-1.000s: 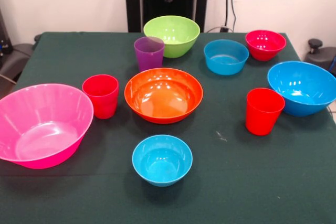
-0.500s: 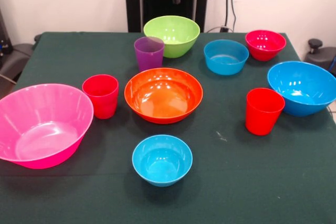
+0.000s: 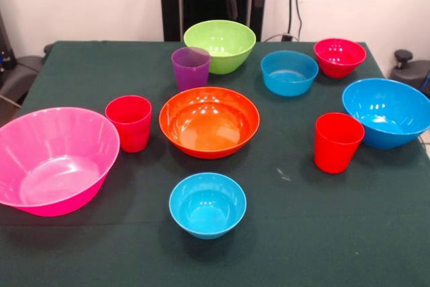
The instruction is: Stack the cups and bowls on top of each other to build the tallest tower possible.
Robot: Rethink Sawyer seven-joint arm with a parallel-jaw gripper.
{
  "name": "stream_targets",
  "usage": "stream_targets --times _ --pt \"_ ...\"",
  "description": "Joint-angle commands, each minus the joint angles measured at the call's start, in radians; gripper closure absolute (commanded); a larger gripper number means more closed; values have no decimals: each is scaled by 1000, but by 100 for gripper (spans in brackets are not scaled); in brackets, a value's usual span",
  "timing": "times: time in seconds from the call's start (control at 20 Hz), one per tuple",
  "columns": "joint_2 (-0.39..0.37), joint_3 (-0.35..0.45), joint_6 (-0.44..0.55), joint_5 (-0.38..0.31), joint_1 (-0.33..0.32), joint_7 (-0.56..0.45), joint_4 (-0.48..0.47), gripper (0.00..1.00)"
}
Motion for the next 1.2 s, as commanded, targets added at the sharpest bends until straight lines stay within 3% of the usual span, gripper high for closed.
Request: stream_targets --times 0.05,0.7,1.2 --pt "109 -46 -85 -118 25 -52 73 0" --pt "211 -130 -154 -248 89 4 21 0" --pt "262 -252 -220 -340 209 107 -49 0"
